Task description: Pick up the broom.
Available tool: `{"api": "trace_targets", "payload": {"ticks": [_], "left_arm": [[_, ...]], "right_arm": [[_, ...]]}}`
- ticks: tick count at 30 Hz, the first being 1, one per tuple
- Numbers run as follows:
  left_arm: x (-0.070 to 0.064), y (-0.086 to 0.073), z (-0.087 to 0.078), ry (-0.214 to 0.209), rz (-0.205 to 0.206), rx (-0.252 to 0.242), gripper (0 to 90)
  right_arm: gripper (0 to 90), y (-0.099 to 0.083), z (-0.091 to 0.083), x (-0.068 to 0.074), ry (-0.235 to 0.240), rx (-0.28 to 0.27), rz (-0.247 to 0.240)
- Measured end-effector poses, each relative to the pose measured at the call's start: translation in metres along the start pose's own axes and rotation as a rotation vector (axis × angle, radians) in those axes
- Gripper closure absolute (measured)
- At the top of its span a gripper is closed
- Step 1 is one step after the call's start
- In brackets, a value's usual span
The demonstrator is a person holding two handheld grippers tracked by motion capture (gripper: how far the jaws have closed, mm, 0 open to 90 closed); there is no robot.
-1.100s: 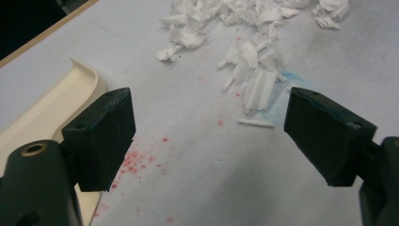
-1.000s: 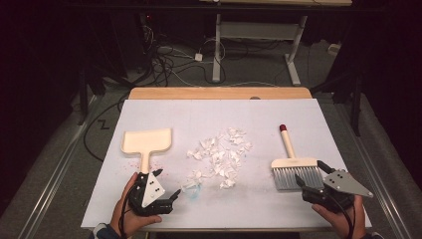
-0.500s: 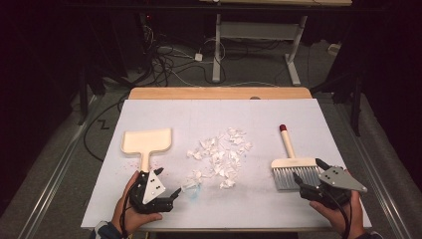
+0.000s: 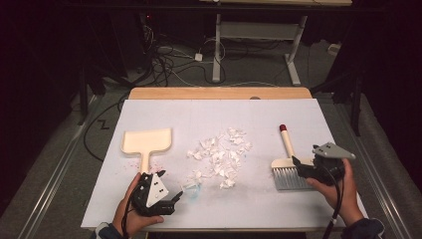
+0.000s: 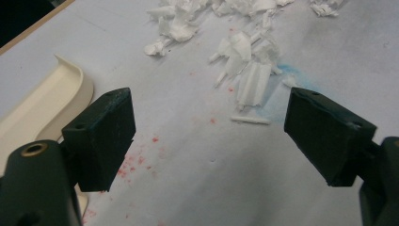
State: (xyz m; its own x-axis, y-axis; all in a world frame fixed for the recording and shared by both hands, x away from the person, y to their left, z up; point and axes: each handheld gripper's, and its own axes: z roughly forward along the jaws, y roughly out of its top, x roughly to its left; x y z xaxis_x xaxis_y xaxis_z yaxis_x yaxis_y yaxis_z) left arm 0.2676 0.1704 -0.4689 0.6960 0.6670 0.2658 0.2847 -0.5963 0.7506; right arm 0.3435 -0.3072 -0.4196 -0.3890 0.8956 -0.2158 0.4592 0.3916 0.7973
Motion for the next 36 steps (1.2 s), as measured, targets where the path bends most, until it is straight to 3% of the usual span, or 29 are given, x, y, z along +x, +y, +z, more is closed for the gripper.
{"api": "trace_targets", "payload": {"ticks": [1,2,5,6,12,13,17,18,22,24,25,26,27,36], "left_arm": [[0.0,0.0,0.0,-0.001,0.002,0.0,16.2],[0.0,0.0,0.001,-0.001,0.005,0.002,16.2],[0.0,0.0,0.003,-0.009,0.007,0.006,16.2],[-0.001,0.0,0.003,-0.011,0.012,0.012,16.3],[-0.003,-0.001,0.005,-0.026,0.022,0.022,16.6],[-0.003,-0.001,0.005,-0.028,0.025,0.023,17.0],[-0.003,-0.001,0.006,-0.033,0.028,0.034,17.3],[-0.004,-0.001,0.006,-0.034,0.028,0.035,17.3],[-0.004,-0.001,0.007,-0.04,0.03,0.042,17.8],[-0.003,-0.001,0.007,-0.04,0.031,0.046,18.0],[-0.003,-0.001,0.007,-0.04,0.031,0.046,17.9],[-0.004,-0.001,0.007,-0.04,0.03,0.043,18.0],[-0.005,-0.001,0.006,-0.041,0.038,0.045,18.0],[-0.006,-0.001,0.008,-0.056,0.041,0.049,18.0]], "right_arm": [[27.9,0.002,0.004,-0.002,0.005,0.013,0.013],[25.8,0.008,0.017,-0.008,0.052,0.035,0.049],[26.3,0.012,0.032,-0.01,0.042,0.081,0.062],[26.2,0.015,0.045,-0.011,0.065,0.112,0.082],[27.1,0.019,0.072,-0.011,0.045,0.207,0.118],[32.4,0.02,0.082,-0.013,0.048,0.239,0.146],[38.6,0.022,0.097,-0.015,0.023,0.289,0.171],[40.0,0.022,0.108,-0.015,0.031,0.34,0.185],[43.2,0.024,0.11,-0.017,0.044,0.344,0.192],[56.0,0.025,0.11,-0.015,0.064,0.336,0.176],[56.0,0.025,0.11,-0.015,0.064,0.336,0.176],[65.8,0.026,0.11,-0.014,0.082,0.331,0.162],[67.7,0.026,0.11,-0.013,0.094,0.325,0.159],[71.0,0.024,0.108,-0.011,0.093,0.298,0.143]]}}
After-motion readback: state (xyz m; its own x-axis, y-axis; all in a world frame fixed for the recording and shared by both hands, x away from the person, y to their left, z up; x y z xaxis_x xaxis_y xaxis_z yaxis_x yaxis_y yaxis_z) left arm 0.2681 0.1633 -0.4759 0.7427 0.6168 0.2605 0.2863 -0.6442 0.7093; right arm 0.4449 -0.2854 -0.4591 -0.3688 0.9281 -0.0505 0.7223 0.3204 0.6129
